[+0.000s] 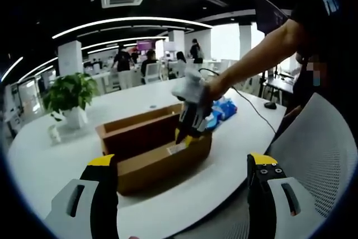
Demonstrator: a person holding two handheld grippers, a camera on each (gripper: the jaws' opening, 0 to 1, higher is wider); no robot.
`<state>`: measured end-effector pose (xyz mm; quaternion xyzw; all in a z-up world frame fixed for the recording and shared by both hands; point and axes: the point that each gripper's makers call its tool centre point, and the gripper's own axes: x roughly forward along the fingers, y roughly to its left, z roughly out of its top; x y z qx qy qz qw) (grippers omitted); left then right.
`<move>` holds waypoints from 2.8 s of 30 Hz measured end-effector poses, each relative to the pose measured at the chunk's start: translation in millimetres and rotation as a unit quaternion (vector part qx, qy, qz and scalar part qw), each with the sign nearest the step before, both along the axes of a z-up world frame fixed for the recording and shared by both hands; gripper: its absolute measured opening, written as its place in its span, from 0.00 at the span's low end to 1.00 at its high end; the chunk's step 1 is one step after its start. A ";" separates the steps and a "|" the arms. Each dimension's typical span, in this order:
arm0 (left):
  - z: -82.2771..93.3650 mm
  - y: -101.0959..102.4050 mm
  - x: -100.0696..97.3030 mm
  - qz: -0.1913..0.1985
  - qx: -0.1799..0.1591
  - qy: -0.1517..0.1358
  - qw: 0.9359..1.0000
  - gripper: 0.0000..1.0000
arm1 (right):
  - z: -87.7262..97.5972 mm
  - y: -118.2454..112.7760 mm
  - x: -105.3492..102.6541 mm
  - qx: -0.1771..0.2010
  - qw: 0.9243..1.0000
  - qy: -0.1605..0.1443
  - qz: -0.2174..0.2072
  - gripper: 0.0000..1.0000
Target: Operate the shoe box by opening the lid, removing the specified soft item, and placing it in the target area until the item is outside and the box remains undamaged.
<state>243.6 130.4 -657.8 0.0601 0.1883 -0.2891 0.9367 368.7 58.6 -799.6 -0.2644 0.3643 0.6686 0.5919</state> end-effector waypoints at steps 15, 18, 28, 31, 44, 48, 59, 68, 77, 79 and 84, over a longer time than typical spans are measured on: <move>0.8 -2.8 -0.9 -0.004 0.000 -0.001 1.000 1.00 | 1.6 -6.6 -3.9 -0.033 0.998 -0.042 0.033 0.15; 1.2 -2.8 -1.1 -0.004 -0.001 -0.002 1.000 1.00 | 4.2 -8.6 -3.5 -0.035 0.998 -0.044 0.033 0.14; 1.2 -2.2 -1.1 -0.006 -0.003 -0.003 1.000 1.00 | 20.8 -9.3 1.8 -0.020 0.998 -0.047 0.021 0.14; 1.3 -3.0 -1.3 -0.008 -0.003 -0.003 1.000 1.00 | 25.3 -9.4 2.9 -0.016 0.998 -0.051 0.020 0.14; 1.5 -5.6 -2.4 -0.015 -0.001 -0.006 1.000 1.00 | 56.6 -8.5 4.2 0.008 0.998 -0.063 0.018 0.14; 2.3 -5.8 -2.7 -0.016 -0.002 -0.009 1.000 1.00 | 66.3 -7.8 5.0 0.016 0.997 -0.067 0.015 0.14; 0.7 -6.5 -4.7 -0.024 0.000 -0.008 1.000 1.00 | 95.1 -15.1 3.9 0.019 0.995 -0.092 0.031 0.14; 0.6 -5.0 -4.8 -0.022 -0.004 -0.007 1.000 1.00 | 125.1 -30.0 12.4 0.016 0.993 -0.111 0.044 0.13; 1.4 -4.3 -3.9 -0.020 -0.003 -0.007 1.000 1.00 | 145.4 -55.8 25.6 0.007 0.991 -0.124 0.045 0.13; 1.6 -4.2 -3.5 -0.020 -0.003 -0.008 1.000 1.00 | 148.7 -62.6 28.9 0.004 0.991 -0.127 0.044 0.13; 1.1 -4.7 -3.2 -0.021 -0.002 -0.005 1.000 1.00 | 153.0 -81.1 36.8 -0.006 0.990 -0.131 0.042 0.13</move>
